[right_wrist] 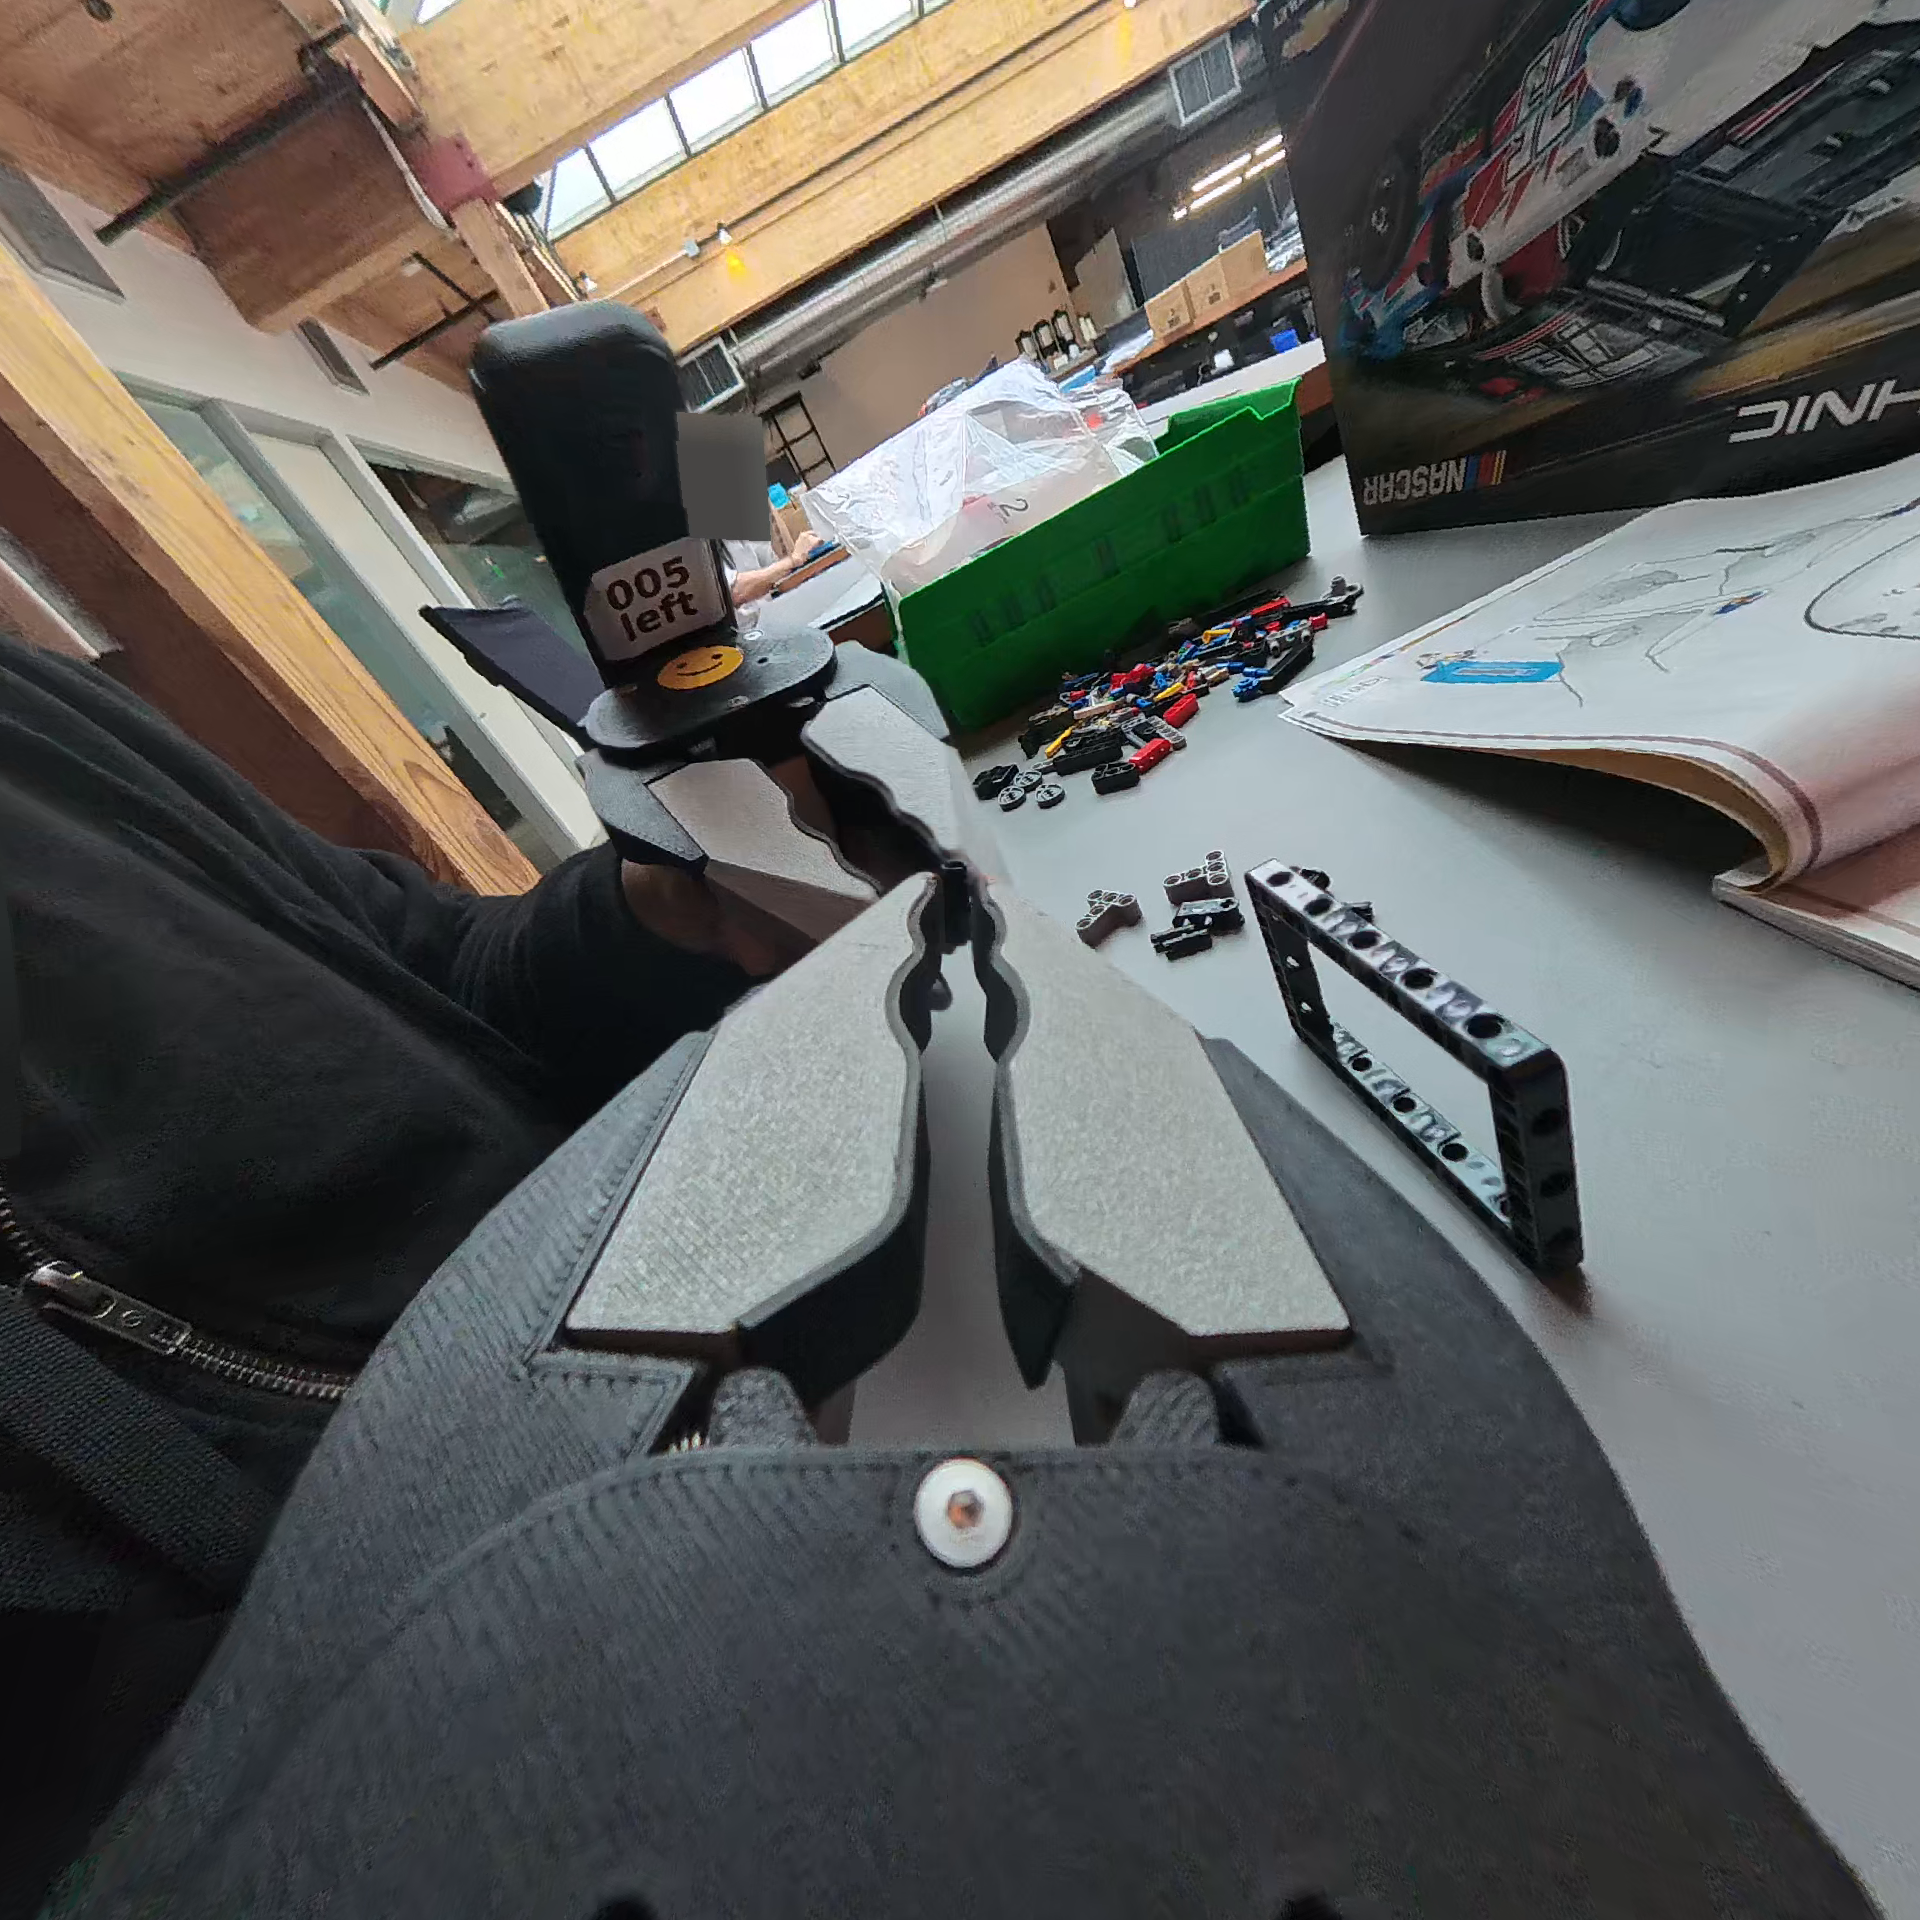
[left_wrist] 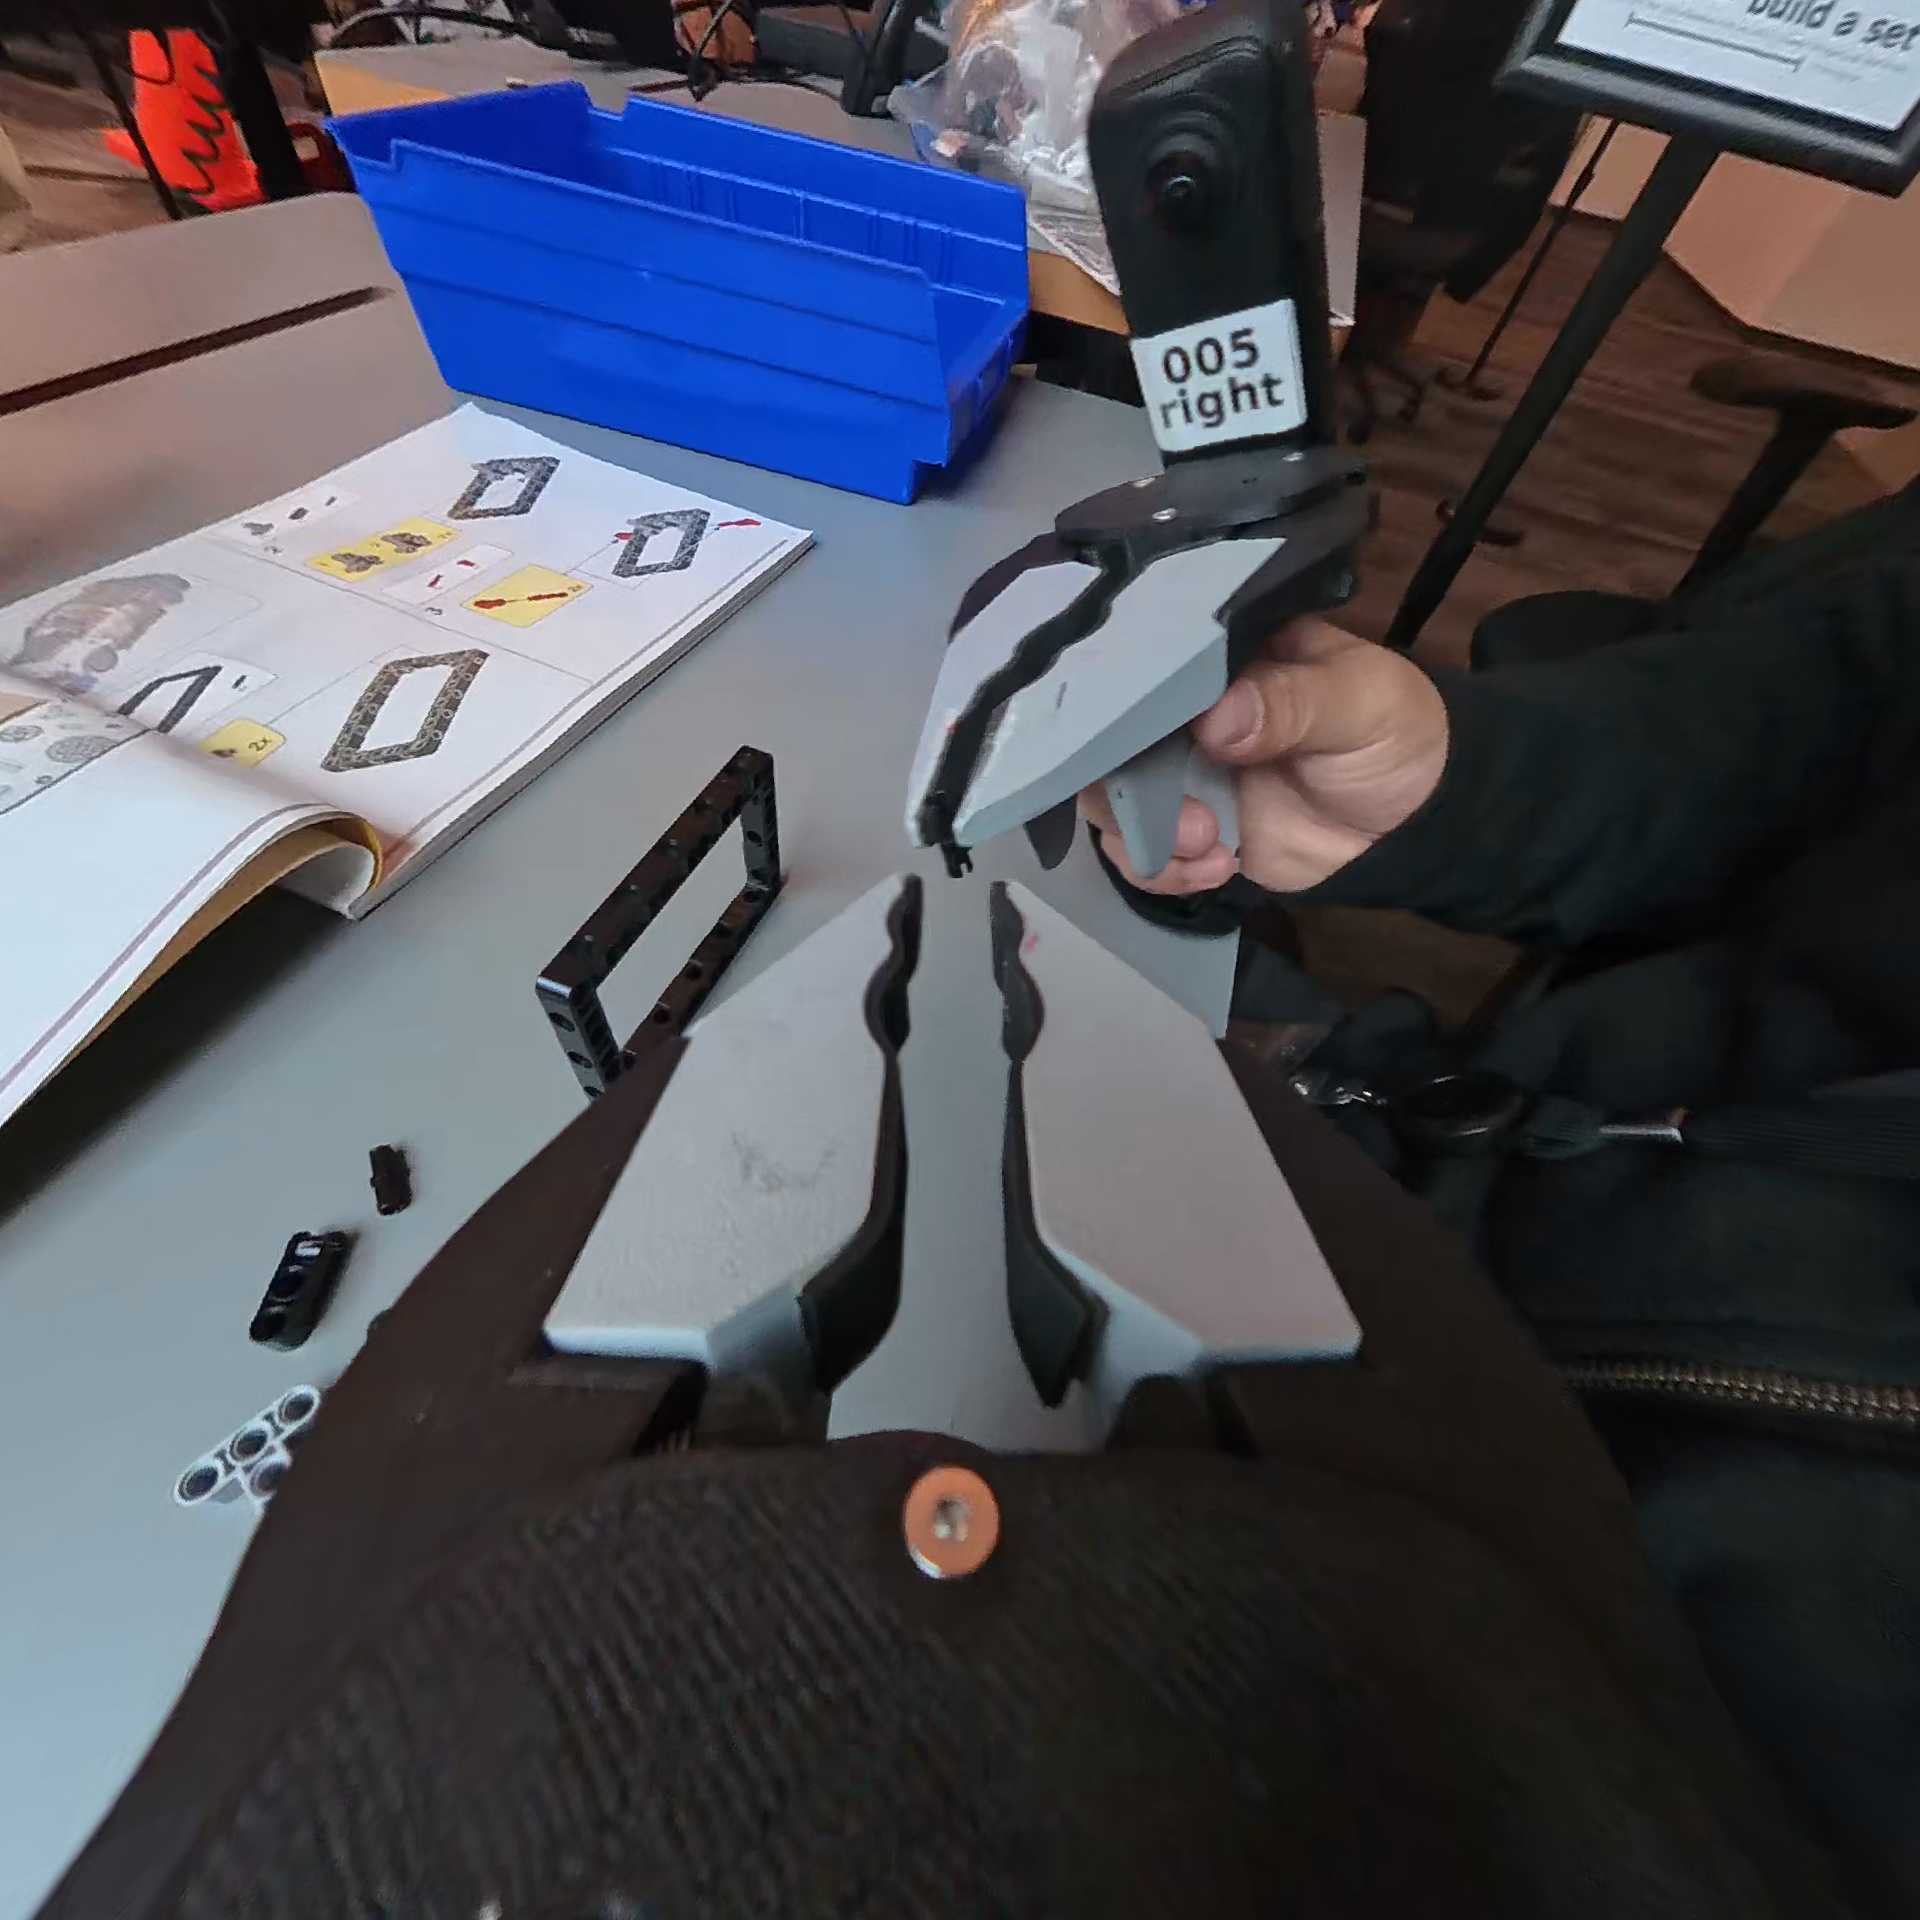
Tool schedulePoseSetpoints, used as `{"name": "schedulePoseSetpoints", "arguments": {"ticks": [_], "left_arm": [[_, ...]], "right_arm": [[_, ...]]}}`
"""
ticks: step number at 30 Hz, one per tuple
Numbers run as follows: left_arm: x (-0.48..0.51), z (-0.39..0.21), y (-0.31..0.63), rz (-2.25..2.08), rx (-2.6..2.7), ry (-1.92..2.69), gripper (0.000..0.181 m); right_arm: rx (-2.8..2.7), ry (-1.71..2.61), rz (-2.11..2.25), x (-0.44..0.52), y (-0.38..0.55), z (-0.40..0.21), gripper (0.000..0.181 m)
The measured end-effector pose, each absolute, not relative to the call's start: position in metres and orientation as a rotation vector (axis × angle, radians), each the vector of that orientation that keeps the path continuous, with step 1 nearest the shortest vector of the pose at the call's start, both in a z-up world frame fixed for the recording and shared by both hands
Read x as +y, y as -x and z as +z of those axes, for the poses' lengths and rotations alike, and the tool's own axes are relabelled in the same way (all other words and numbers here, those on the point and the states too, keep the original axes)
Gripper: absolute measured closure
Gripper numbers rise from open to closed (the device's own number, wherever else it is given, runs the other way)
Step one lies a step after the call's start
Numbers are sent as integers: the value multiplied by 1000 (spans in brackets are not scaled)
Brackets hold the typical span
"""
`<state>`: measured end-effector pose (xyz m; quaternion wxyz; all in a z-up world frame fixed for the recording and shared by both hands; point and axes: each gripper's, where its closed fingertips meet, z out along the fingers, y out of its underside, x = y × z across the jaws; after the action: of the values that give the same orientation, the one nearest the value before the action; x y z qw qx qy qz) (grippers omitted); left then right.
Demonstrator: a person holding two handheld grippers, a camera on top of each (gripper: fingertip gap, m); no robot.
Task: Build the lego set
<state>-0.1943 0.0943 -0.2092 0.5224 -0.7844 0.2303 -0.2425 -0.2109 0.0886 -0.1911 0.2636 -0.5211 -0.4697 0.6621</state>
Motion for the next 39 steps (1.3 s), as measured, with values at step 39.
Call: {"name": "schedulePoseSetpoints", "arguments": {"ticks": [39], "left_arm": [[99,-238,209,-112,745,1917,175]], "right_arm": [[-1552,1366,1218,91,216,-220,181]]}}
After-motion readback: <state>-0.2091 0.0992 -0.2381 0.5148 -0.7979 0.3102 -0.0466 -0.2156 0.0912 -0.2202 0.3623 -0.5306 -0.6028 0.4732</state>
